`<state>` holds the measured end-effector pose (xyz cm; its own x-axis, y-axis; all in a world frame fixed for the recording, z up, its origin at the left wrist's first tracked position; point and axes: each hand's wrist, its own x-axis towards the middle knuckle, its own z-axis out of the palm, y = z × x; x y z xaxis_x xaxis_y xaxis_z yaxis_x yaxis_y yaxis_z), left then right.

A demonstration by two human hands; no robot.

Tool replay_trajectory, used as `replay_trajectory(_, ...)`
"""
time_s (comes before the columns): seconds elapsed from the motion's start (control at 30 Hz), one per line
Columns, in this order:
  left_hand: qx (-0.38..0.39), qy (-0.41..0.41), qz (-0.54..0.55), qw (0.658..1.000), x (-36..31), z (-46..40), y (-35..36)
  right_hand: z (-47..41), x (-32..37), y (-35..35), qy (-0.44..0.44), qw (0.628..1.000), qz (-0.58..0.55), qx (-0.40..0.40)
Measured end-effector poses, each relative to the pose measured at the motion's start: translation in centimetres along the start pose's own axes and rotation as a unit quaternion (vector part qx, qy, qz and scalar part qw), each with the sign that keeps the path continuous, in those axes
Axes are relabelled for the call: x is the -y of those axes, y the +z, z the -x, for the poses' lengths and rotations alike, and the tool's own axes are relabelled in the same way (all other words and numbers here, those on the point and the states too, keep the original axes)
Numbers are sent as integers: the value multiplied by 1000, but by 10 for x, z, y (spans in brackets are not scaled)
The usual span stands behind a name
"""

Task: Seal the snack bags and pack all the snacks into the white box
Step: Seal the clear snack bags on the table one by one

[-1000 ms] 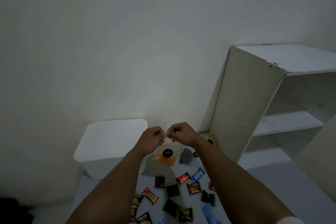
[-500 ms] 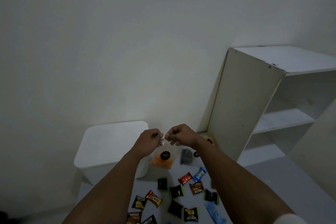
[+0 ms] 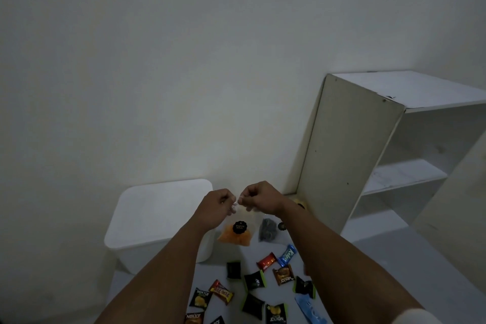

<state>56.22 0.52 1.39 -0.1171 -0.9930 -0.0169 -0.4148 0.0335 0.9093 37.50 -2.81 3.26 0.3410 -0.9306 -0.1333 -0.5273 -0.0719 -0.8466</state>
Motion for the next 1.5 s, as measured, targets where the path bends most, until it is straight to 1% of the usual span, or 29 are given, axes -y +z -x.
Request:
replay_trajectory(0.13, -18, -4, 11, 1000, -1, 1, -2, 4, 0, 1, -2, 1000, -20, -20)
replay_trajectory(0.27, -39, -18, 34, 998, -6, 4, -6, 6, -1, -1, 9, 999, -40, -10)
replay_trajectory(0.4, -24, -16, 42, 999, -10, 5, -5, 7, 5, -1, -2, 1000, -29, 0)
replay_trajectory(0.53, -25, 3, 23, 999, -8, 0, -7, 9, 2, -1, 1, 997, -59, -39)
replay_trajectory(0.6, -33, 1, 16, 999, -5, -1, -7, 10, -1, -2, 2, 997, -66, -42)
replay_trajectory(0.8, -42, -16, 73, 996, 0, 0, -2, 13, -3, -1, -6, 996, -70, -52)
replay_trajectory(0.97, -49, -6, 54, 997, 2, -3, -3, 15, -11, -1, 20, 990, -120, -75)
replay_trajectory(1.1, -47, 0, 47, 998, 3, -5, 0, 18, -13, 0, 6, 988, -128, -87)
replay_trajectory(1.23, -53, -1, 44, 998, 3, -6, 0, 22, -14, 0, 14, 983, -151, -99)
replay_trajectory(1.3, -63, -2, 53, 997, 4, -5, -3, 24, -17, -4, 24, 981, -165, -97)
replay_trajectory(1.4, -56, -5, 69, 996, 8, -4, -4, 28, -19, -6, 25, 983, -158, -90)
replay_trajectory(1.5, -55, -13, 79, 995, 9, -5, -1, 28, -20, -5, 21, 981, -160, -105)
